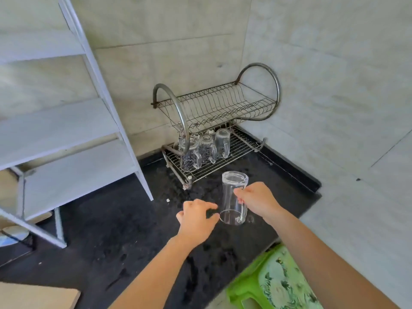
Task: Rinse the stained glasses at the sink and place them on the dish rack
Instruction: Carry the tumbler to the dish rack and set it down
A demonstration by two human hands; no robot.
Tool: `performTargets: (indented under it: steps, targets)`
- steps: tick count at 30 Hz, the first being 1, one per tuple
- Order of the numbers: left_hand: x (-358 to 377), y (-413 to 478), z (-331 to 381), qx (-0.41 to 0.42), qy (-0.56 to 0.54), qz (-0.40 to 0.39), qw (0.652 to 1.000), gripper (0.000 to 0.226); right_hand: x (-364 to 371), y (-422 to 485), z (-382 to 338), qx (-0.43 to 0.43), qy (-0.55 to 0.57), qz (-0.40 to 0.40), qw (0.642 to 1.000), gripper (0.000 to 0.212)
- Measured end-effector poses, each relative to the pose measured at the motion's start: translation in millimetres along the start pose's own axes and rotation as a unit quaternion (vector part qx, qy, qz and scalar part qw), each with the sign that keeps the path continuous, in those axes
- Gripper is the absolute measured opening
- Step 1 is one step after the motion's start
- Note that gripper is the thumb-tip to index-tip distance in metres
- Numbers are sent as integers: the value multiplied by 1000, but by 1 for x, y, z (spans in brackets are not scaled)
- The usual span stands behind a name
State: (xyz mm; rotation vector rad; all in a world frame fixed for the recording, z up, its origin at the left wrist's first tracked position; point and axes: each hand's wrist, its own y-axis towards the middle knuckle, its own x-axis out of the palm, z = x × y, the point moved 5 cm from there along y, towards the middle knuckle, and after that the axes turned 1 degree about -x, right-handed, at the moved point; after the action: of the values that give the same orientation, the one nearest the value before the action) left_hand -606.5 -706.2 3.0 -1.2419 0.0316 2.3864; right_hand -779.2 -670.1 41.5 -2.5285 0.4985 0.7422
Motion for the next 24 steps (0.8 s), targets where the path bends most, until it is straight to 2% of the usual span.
performTargets:
  steps: [4,8,13,17,20,24]
  targets:
    - [-12,67,-21,-95,-27,-37,994,38,-20,47,4,2,-62,21,998,38]
    - [-24,118,-24,-130,-13,-16,991,19,-45,97,0,-18,-89,47,995,48]
    - [-19,163,-22,-178,78,-33,980,32,-71,170,-7,-67,-143,64,985,46]
    - [-1,185,-31,-245,92,-46,964,40,-86,230,-15,-95,-161,65,980,47]
    - [19,192,-49,-275,66,-76,956,63,-87,264,-21,-112,-173,58,977,48]
    - [32,198,-62,-286,63,-84,952,71,-79,298,-24,-124,-195,45,972,46]
